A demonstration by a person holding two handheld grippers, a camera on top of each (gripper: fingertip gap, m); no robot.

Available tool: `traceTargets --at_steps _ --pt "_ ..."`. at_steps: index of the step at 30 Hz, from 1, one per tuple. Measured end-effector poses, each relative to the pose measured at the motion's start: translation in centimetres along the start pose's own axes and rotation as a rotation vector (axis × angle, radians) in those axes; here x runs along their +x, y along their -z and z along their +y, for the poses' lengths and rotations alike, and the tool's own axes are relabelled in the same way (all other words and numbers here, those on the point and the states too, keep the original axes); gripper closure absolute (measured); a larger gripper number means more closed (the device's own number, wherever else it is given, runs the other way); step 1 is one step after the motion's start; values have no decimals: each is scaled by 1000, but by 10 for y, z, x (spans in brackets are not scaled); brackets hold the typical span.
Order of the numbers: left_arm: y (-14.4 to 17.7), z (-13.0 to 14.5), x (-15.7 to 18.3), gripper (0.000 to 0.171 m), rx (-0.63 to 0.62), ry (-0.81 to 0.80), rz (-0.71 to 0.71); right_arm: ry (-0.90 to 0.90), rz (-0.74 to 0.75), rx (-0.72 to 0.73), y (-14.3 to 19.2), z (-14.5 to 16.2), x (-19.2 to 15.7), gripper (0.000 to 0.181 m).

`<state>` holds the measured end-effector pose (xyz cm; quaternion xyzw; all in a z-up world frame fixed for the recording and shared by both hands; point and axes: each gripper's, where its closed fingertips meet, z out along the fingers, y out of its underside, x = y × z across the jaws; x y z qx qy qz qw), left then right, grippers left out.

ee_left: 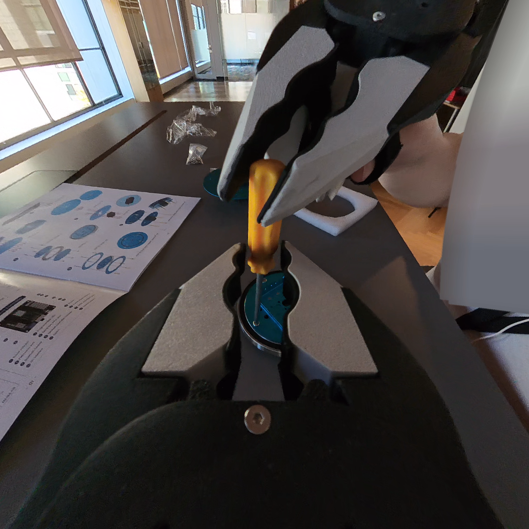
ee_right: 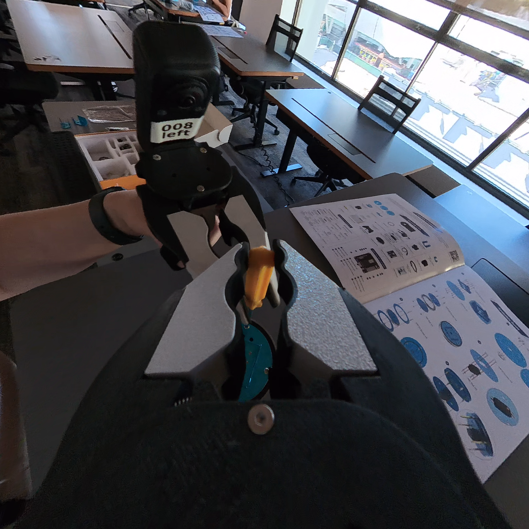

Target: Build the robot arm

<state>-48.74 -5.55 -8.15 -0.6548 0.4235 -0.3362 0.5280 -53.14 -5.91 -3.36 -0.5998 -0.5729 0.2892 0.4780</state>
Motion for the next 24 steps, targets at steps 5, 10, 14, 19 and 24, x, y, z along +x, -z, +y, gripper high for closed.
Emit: traceTargets --at_steps 5,10,14,19,24 --pt "1 -6 -1 154 20 -46 -57 20 -63 -10 2 1 -2 163" --pt "2 -6 -1 154 15 -18 -21 247 -403 -13 18 -5 -10 141" --pt "2 -5 -1 154 -9 -36 -20 531 -518 -212 24 2 -4 143" --pt "1 -5 1 154 -18 -50 -21 723 -603 -469 16 11 -5 156" --pt "2 -5 2 154 -17 -51 -17 658 -660 -544 13 15 -11 164"
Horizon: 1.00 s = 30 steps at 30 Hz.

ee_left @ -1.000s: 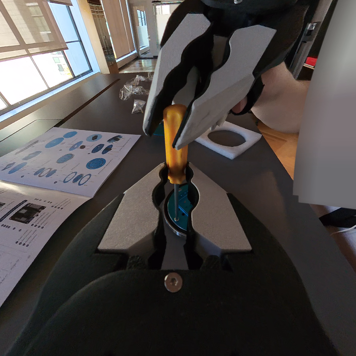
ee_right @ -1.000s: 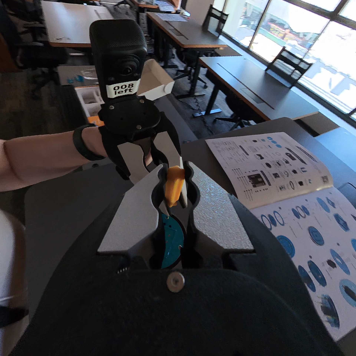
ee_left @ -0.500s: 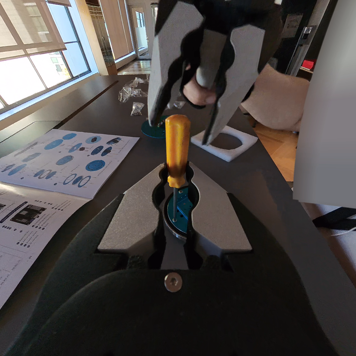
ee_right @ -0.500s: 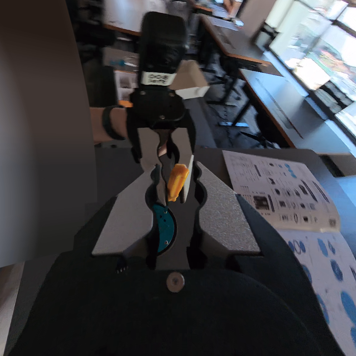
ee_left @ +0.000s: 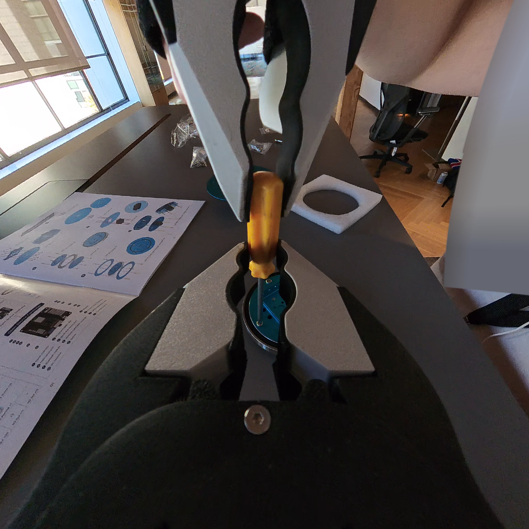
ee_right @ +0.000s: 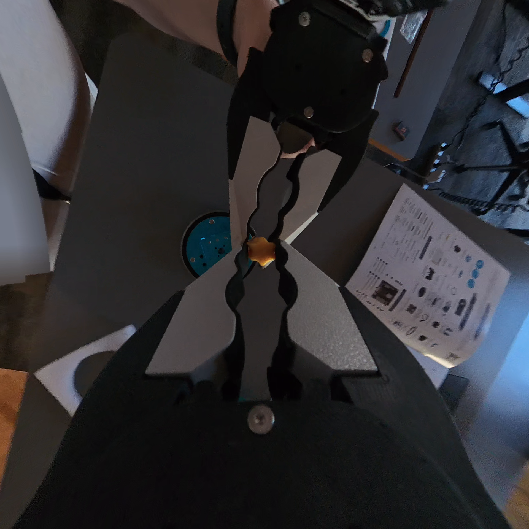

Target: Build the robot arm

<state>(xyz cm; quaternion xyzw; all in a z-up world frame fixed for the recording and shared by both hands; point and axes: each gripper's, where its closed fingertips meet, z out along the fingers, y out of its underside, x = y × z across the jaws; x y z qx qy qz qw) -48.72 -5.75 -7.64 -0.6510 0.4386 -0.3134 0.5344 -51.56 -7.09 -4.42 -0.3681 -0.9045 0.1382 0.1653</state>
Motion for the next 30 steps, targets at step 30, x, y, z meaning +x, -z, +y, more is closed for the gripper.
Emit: traceTargets --at_steps 30 --pt "-4 85 24 132 -333 89 -34 -186 29 40 1 5 1 164"
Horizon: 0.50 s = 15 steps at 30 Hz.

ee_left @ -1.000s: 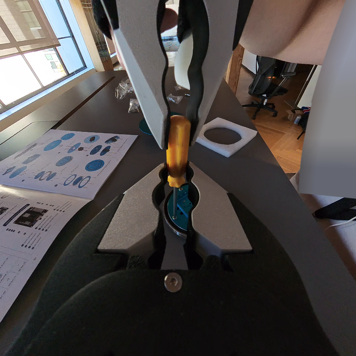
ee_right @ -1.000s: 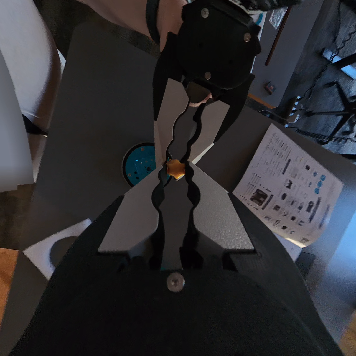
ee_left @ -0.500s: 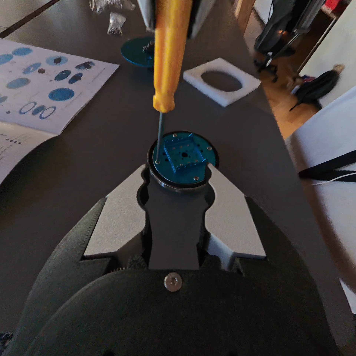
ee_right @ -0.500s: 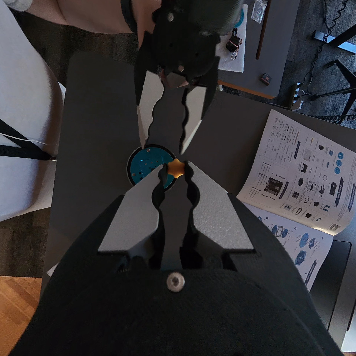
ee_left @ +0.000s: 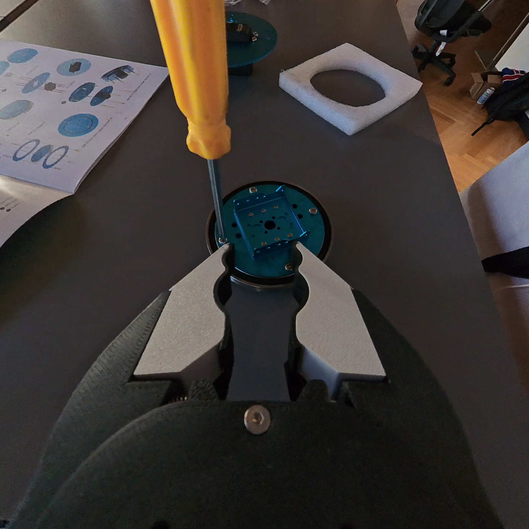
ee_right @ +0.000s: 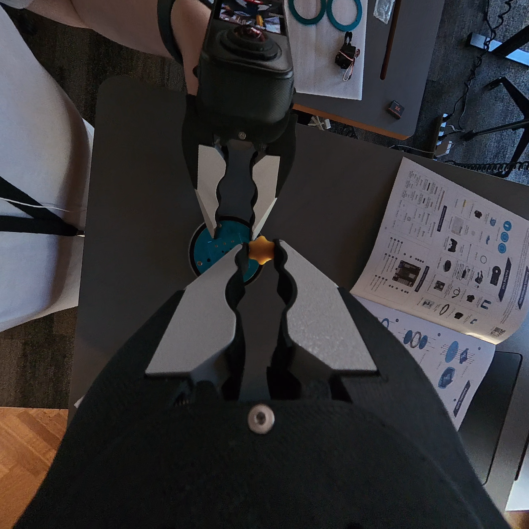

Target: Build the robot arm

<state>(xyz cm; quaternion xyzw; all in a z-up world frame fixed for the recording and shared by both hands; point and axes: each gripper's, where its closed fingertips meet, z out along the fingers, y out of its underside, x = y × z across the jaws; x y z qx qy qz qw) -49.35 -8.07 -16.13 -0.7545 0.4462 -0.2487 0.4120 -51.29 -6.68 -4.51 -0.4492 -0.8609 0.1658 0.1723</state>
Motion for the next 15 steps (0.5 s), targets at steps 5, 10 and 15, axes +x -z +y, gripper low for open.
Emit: traceTargets --at_steps 5,10,15 --pt "-5 -3 3 138 1 -1 -12 -52 22 18 0 0 2 164" --pt "-10 -7 2 138 2 22 -20 -118 58 24 1 4 4 164" --pt "-14 -9 0 138 2 35 -69 -254 131 56 1 4 7 164"
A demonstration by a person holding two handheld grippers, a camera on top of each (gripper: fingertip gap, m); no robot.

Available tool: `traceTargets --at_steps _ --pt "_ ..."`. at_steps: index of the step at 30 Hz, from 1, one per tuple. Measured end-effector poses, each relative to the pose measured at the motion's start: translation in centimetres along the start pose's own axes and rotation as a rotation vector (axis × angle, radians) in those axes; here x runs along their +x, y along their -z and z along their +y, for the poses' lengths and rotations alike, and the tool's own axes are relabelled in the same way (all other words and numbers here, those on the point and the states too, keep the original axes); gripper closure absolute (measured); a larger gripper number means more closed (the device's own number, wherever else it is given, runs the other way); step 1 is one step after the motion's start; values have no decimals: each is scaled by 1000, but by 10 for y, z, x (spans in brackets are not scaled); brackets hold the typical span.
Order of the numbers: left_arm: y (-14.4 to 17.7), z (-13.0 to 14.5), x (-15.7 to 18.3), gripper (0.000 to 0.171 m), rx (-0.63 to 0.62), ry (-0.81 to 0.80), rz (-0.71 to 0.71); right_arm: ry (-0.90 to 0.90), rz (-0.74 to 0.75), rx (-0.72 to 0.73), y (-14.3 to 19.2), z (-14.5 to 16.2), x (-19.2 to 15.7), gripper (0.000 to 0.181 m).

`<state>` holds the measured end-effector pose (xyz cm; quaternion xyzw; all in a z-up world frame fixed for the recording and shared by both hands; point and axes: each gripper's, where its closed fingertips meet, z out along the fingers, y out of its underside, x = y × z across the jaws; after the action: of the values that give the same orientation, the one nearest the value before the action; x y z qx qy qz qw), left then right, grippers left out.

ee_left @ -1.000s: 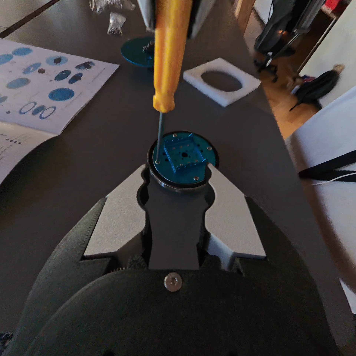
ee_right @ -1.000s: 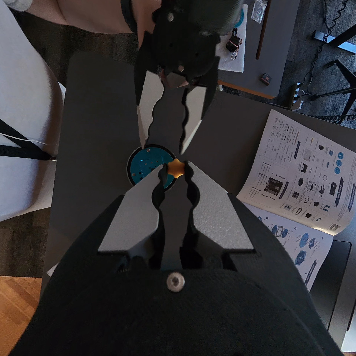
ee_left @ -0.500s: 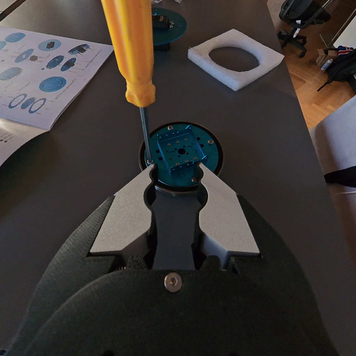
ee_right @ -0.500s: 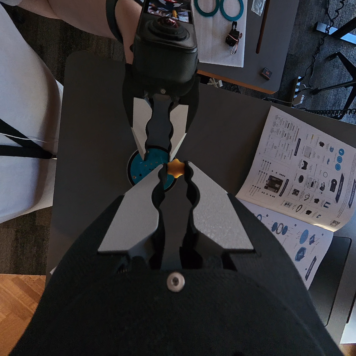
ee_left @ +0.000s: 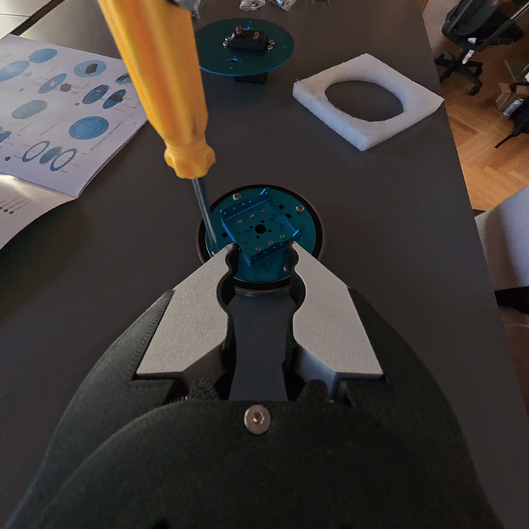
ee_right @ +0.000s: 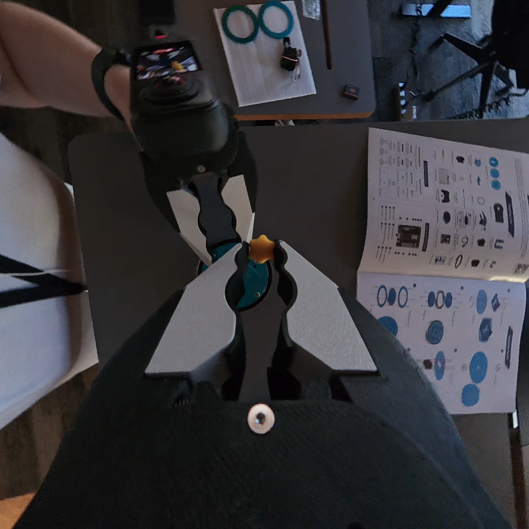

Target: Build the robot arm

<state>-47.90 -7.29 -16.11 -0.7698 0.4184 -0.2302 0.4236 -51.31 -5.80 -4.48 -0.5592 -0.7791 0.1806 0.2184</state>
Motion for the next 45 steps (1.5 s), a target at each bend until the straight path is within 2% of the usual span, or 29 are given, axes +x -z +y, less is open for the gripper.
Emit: traceTargets --at_steps 4,7,10,13,17,19,21,25,28,33,38,39,40,41,43,45 --pt "2 1 1 140 -5 -11 -27 -25 33 7 1 2 -1 164" --pt "27 -14 -9 149 128 82 -11 -24 42 10 2 2 -2 164" --pt "43 -30 -27 147 242 165 17 -35 45 5 2 4 -1 164" --pt "28 -30 -33 146 199 101 2 -46 43 5 3 5 0 164" --pt "9 -31 -30 168 177 14 -14 -59 38 0 3 5 3 163" --pt "7 -32 -32 168 179 -13 -27 -43 24 -6 2 5 4 163" --pt "7 -32 -32 168 174 -28 -31 39 10 -13 3 5 4 162" --pt "7 -32 -32 168 176 -29 -27 331 -23 -76 8 4 0 149" --pt "8 -31 -32 168 177 -26 -26 480 -42 -128 12 0 1 153" --pt "8 -31 -33 168 175 -30 -29 510 -110 -218 8 -1 3 161" --pt "8 -31 -33 168 184 -7 -27 464 -141 -228 6 -2 3 163" --pt "10 -30 -34 162 186 7 -34 466 -141 -224 7 -2 3 163" --pt "14 -31 -35 142 201 15 -42 469 -137 -223 7 -1 4 163" --pt "20 -29 -33 140 216 16 -36 468 -135 -222 8 0 4 163" --pt "30 -24 -14 158 218 -16 42 467 -134 -217 8 1 4 163" --pt "27 -17 -2 155 171 -65 39 465 -133 -215 8 1 4 163"
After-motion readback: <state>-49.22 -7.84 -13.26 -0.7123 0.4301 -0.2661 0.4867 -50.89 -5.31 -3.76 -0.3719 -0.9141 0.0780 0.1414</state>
